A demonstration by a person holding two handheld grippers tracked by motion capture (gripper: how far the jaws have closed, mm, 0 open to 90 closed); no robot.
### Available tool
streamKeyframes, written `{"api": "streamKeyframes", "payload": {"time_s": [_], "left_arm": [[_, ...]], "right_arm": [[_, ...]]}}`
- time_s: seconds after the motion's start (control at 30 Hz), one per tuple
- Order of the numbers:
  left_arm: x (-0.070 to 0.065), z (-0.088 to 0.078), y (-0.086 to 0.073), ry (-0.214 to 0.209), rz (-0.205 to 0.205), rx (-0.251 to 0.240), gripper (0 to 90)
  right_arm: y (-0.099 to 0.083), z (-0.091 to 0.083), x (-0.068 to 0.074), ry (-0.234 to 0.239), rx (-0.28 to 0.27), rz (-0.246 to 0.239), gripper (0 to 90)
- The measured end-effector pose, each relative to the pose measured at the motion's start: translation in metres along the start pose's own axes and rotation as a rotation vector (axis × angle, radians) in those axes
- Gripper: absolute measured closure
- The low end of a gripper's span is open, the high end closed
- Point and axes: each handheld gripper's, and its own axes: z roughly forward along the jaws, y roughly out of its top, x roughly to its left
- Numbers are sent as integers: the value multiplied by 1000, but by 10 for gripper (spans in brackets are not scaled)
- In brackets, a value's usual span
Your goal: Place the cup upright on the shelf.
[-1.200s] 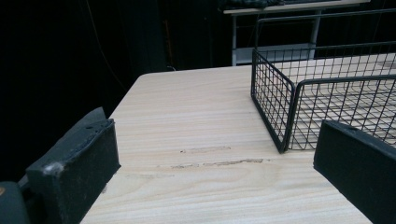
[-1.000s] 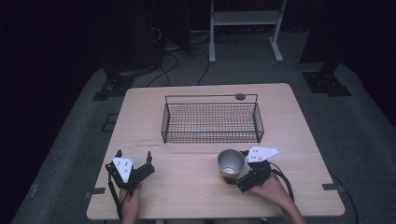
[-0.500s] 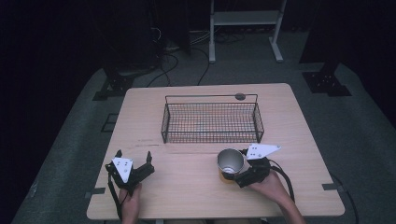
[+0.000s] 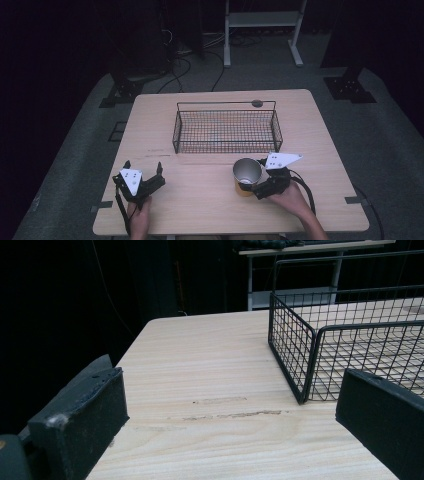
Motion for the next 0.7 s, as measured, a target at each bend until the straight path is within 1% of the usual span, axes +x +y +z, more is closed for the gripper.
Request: {"api": "streamKeyframes", "payload": {"time_s": [0.17,0.33,0.5,0.7], "left_arm": [[0,0,0,0,0,0,0],[0,0,0,-1,1,1,0],[0,0,0,-1,0,1,0],[0,0,0,-2,0,1,0]], "right_arm": [[1,-4,-2,-2,-2,9,123],[6,-7,-4,12,6,19,124],[14,-10,-5,16,11,15,124],[24,-15,-11,23,2,16,124]]}}
